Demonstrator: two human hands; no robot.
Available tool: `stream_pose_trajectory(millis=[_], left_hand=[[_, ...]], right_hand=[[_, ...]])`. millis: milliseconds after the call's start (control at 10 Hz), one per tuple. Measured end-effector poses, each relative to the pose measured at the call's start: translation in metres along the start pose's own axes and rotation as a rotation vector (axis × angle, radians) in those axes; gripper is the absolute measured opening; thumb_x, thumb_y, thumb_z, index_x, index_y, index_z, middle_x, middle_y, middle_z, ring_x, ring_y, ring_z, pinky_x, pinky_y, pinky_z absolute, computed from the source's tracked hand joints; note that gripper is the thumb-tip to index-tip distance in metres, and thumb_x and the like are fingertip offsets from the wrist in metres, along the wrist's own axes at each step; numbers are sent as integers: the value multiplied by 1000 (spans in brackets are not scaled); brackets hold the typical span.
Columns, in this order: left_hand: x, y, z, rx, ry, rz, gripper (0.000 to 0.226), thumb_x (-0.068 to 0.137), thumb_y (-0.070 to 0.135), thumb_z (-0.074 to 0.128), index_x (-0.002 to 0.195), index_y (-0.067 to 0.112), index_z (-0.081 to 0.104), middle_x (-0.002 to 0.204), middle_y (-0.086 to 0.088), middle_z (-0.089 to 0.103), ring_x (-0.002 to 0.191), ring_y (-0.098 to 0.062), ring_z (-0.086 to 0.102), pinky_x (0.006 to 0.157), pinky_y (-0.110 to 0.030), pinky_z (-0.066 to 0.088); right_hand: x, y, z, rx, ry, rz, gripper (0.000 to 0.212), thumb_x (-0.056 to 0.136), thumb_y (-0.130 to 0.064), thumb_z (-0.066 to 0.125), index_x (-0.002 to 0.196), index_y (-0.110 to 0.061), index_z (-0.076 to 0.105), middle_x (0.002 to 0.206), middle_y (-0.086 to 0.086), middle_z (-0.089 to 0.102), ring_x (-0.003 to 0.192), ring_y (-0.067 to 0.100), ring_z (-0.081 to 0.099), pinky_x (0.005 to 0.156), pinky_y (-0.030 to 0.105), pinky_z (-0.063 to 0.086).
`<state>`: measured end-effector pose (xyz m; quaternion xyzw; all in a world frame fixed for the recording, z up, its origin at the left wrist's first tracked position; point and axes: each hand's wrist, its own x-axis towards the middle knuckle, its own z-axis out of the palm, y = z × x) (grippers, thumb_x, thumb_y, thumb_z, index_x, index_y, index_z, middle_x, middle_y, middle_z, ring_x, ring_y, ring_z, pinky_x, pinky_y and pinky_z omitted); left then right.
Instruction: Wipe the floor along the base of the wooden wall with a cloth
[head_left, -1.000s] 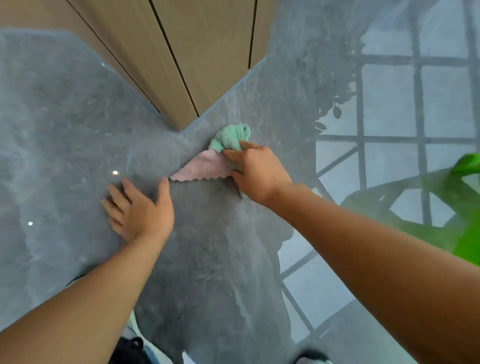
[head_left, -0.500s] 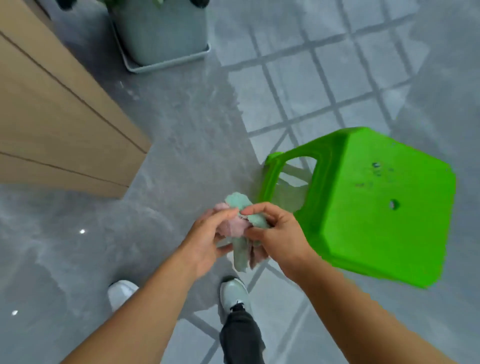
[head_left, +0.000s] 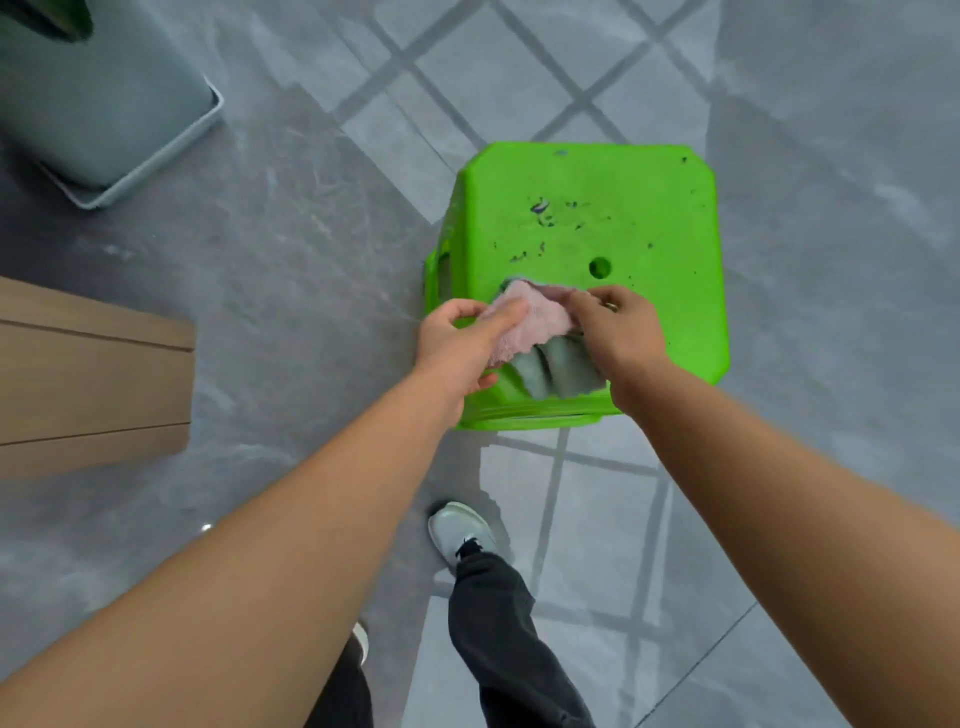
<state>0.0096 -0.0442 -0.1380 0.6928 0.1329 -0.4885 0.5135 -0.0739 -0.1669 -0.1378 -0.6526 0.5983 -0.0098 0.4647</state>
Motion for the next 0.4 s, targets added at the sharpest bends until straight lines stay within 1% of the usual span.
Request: stream_pose_trajectory(millis=[100, 200, 300, 400], left_hand=[[0, -4, 8, 131, 24, 133, 30, 70, 39, 82, 90, 28, 63, 76, 1, 61, 69, -17, 56, 57, -29, 47], [-12, -11, 9, 460, 42, 303, 32, 72, 24, 79, 103, 27, 69, 88, -4, 65, 79, -21, 58, 66, -24, 38], [-29, -3, -11, 609, 140, 325, 59, 70, 24, 79, 126, 27, 63, 123, -13, 61, 112, -28, 59, 81, -22, 35], [-72, 6, -45, 723, 146, 276, 69, 70, 25, 78, 135, 25, 55, 134, -13, 58, 123, -31, 57, 97, -31, 41]], right_hand=[[2, -2, -12, -15, 77, -70, 31, 81, -34, 66, 104, -14, 68, 100, 9, 72, 89, 24, 62, 88, 40, 52], [-8, -3, -31, -185, -75, -223, 38, 82, -31, 67, 117, -17, 66, 113, 9, 71, 102, 22, 63, 92, 35, 48], [-23, -15, -48, -536, -324, -382, 59, 82, -22, 67, 138, -13, 52, 138, 13, 58, 126, 27, 54, 102, 32, 40], [-67, -23, -61, -627, -274, -456, 64, 82, -16, 63, 142, -6, 44, 144, 19, 50, 131, 32, 46, 109, 33, 34]])
